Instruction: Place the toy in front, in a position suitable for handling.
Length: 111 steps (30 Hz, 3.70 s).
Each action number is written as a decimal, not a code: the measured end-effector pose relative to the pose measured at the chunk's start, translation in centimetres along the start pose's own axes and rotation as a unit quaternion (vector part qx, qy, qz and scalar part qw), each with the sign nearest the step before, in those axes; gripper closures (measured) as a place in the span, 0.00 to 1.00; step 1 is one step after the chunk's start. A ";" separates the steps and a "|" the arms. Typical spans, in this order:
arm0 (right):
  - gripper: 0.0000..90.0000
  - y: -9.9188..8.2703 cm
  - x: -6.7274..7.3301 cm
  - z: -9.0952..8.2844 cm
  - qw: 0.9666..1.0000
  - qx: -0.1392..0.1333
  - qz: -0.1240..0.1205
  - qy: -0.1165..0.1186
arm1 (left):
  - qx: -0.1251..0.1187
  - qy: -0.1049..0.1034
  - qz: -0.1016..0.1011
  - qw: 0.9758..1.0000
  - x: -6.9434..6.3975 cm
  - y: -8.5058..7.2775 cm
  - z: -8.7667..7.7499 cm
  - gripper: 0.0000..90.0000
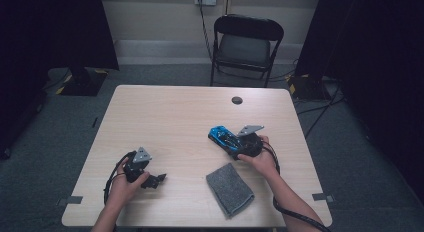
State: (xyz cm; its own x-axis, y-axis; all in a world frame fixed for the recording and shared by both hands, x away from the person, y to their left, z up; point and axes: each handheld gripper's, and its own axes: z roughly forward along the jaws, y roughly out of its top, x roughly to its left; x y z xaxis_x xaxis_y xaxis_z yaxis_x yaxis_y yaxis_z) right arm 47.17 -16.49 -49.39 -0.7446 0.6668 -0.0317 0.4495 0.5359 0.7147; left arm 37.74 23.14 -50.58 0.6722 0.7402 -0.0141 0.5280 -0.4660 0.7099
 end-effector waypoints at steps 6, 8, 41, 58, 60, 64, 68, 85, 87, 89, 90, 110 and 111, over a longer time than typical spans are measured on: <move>0.27 -0.6 -0.1 0.1 1.000 -0.003 0.002 0.002 | 0.000 0.001 0.000 1.000 0.0 0.0 0.0 0.00; 0.27 -0.7 -0.1 0.1 1.000 -0.004 0.003 0.003 | 0.000 0.001 0.000 1.000 0.0 0.0 0.0 0.00; 0.17 -1.3 -0.7 -1.6 0.999 -0.001 0.042 0.000 | 0.000 0.003 -0.003 1.000 -0.1 0.0 0.0 0.00; 0.16 -2.7 0.5 -1.3 0.998 -0.011 0.051 -0.028 | 0.001 0.009 -0.008 1.000 -0.4 -0.2 -0.2 0.00; 0.16 -2.7 0.5 -1.3 0.998 -0.011 0.051 -0.029 | -0.001 0.012 -0.013 1.000 -0.5 -0.3 -0.3 0.00; 0.18 -2.7 0.4 -1.3 0.998 -0.012 0.053 -0.031 | 0.007 0.012 -0.014 1.000 -0.8 -0.1 -0.7 0.06; 0.19 -2.7 0.4 -1.3 0.998 -0.013 0.056 -0.034 | -0.012 -0.012 -0.011 1.000 -1.6 0.7 -1.1 0.22; 0.29 -2.8 0.4 -1.5 0.998 -0.021 0.049 -0.026 | -0.056 -0.112 0.055 0.991 -8.6 5.1 -0.9 0.19; 0.29 -2.8 0.4 -1.5 0.998 -0.021 0.049 -0.026 | -0.057 -0.126 0.062 0.988 -9.5 5.4 -0.6 0.20; 0.29 -2.9 0.4 -1.5 0.998 -0.021 0.048 -0.026 | -0.052 -0.135 0.072 0.987 -10.4 5.8 -0.3 0.20; 0.29 -2.9 0.4 -1.5 0.998 -0.021 0.047 -0.025 | -0.051 -0.139 0.076 0.986 -10.8 5.9 -0.2 0.20; 0.29 -3.0 0.4 -1.6 0.998 -0.021 0.047 -0.026 | -0.032 -0.205 0.132 0.969 -17.7 9.4 3.9 0.54; 0.29 -3.0 0.4 -1.6 0.998 -0.021 0.047 -0.026 | -0.028 -0.205 0.132 0.969 -17.9 9.4 4.3 0.55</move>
State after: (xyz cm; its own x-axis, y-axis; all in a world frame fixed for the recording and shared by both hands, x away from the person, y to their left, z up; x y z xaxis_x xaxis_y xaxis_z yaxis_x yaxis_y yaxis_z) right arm 44.71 -18.61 -50.39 -0.6727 0.7399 0.0022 0.4951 0.4479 0.7445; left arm 32.90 3.49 -46.67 0.9361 0.3384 -0.0961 0.2872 -0.5774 0.7643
